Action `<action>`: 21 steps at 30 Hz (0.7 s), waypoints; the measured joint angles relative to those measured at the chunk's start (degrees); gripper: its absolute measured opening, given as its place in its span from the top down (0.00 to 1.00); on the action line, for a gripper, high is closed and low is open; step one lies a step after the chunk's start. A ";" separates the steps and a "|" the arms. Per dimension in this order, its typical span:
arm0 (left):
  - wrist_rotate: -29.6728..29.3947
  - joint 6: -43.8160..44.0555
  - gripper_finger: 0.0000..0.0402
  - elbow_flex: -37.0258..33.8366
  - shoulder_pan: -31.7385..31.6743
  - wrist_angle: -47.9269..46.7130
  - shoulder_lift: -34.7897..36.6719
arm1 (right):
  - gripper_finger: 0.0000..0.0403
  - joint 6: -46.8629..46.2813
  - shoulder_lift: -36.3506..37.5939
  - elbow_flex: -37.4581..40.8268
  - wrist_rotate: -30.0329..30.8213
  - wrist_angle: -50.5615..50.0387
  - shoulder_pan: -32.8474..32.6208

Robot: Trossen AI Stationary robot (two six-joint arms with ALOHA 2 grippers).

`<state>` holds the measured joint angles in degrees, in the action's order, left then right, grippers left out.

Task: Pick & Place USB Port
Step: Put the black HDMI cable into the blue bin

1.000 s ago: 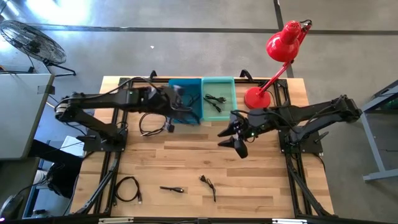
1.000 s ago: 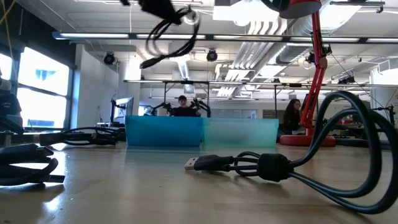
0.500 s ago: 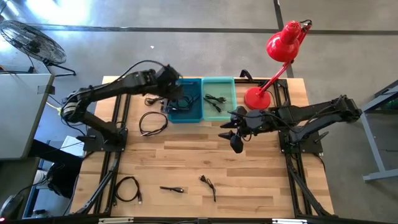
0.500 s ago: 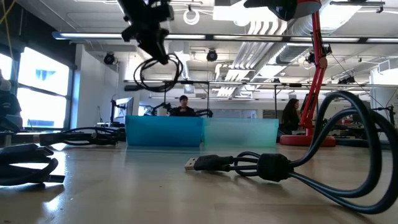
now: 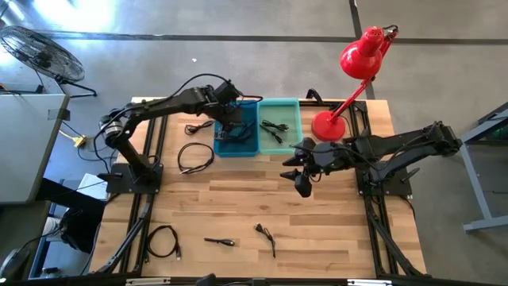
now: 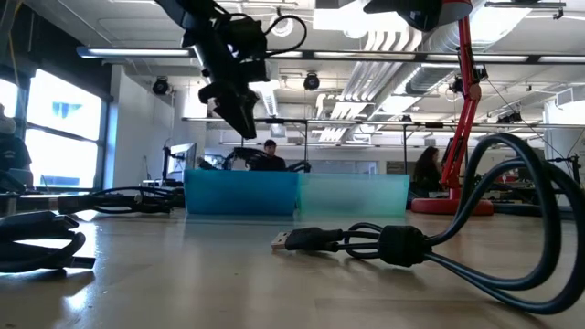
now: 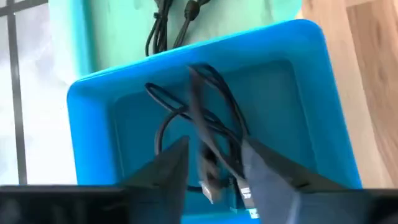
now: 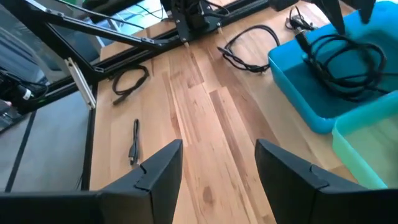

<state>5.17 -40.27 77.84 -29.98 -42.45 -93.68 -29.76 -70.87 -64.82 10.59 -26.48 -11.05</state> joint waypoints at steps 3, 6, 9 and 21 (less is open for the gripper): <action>-0.42 0.02 0.52 0.00 -0.02 1.99 0.10 | 0.52 -0.02 0.00 0.00 0.20 -1.05 0.00; -2.43 0.79 0.45 -0.09 0.00 2.14 1.06 | 0.52 0.01 0.00 0.00 0.76 -1.16 0.00; -4.25 1.69 0.41 -0.02 0.00 0.72 3.56 | 0.52 0.26 0.00 0.02 1.28 -1.35 0.00; -4.78 2.22 0.40 0.00 0.04 -19.58 22.99 | 0.52 3.72 0.00 0.02 5.14 -3.28 0.02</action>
<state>0.39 -38.05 77.84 -29.93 -62.03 -70.69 -26.04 -70.87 -64.79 15.73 -29.77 -11.03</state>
